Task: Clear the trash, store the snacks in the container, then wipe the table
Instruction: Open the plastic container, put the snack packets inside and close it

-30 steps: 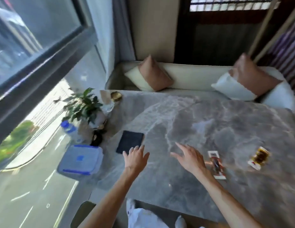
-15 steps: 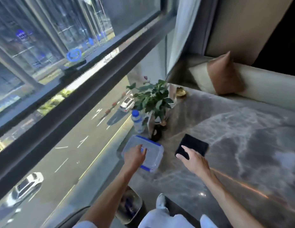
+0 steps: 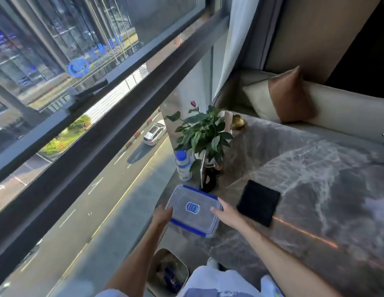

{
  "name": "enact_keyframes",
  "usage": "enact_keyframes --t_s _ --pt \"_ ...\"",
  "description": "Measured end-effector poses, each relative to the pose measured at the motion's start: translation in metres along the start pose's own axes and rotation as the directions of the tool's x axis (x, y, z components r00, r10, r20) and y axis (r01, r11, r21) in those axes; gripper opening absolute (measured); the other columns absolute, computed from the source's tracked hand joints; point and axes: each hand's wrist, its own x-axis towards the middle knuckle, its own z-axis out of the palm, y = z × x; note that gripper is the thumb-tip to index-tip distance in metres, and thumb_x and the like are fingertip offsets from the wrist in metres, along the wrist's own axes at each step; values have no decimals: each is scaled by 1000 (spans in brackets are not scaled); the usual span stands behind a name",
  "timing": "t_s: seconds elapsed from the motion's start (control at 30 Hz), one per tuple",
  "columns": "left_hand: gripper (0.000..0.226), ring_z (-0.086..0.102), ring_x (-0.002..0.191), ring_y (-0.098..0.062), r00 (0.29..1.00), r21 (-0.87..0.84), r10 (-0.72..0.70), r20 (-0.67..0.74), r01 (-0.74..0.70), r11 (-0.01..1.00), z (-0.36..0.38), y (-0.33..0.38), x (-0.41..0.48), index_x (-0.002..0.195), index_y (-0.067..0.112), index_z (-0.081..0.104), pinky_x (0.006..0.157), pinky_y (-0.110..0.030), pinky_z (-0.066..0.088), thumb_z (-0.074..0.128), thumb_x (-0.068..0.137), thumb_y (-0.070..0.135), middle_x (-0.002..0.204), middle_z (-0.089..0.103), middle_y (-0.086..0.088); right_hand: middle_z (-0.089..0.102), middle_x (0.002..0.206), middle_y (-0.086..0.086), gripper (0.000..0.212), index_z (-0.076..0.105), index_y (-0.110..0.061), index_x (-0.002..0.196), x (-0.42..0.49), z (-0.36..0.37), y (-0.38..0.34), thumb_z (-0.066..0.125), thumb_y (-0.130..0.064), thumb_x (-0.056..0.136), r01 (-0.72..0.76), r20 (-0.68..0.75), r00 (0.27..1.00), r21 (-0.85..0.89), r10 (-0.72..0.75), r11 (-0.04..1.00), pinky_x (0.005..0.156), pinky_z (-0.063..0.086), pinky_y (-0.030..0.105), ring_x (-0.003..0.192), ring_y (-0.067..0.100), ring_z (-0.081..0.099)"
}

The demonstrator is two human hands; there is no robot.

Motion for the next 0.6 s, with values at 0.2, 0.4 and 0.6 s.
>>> enact_keyframes --t_s 0.2,0.4,0.6 --pt "33 53 80 -30 994 -209 -91 53 100 973 12 -10 -5 116 -6 51 64 -34 45 53 87 9 96 52 -19 31 156 14 75 22 -9 153 1 -6 3 62 -29 93 -76 -10 996 371 86 926 113 38 41 139 26 41" --pt "33 54 75 -25 966 -231 -48 255 109 967 63 -10 -49 103 3 44 55 -28 47 58 75 14 90 51 -13 50 133 18 43 54 -3 128 -41 -35 76 66 -13 87 -170 -157 963 273 218 947 98 45 33 118 28 55" --pt "35 49 73 -18 895 -131 99 435 -46 990 162 46 -98 92 16 47 55 -26 44 50 58 23 86 50 -6 60 123 24 44 53 2 126 -118 -79 199 68 0 85 -228 -290 847 558 445 798 70 42 28 95 22 54"
